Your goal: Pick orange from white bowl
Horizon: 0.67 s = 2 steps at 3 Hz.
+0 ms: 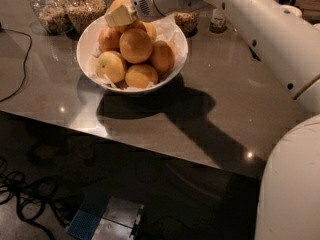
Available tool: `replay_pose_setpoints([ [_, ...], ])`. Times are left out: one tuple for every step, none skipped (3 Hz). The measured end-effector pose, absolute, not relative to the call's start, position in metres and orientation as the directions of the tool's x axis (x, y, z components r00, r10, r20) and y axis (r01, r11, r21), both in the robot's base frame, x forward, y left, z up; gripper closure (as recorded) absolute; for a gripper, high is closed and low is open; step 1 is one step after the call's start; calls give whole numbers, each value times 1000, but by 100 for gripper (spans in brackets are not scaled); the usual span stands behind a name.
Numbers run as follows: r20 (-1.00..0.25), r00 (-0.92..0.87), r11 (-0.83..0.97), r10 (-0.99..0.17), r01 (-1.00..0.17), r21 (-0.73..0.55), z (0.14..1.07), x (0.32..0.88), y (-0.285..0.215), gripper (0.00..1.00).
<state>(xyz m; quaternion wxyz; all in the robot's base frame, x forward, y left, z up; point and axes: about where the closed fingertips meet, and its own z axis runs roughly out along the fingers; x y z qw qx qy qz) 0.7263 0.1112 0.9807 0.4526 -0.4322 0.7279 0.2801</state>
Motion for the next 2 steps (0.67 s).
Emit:
replay_pose_setpoints([
  [-950, -114, 461, -292, -887, -35, 1038, 684, 104, 100],
  [-972, -27, 466, -234, -880, -88, 1082, 644, 102, 100],
])
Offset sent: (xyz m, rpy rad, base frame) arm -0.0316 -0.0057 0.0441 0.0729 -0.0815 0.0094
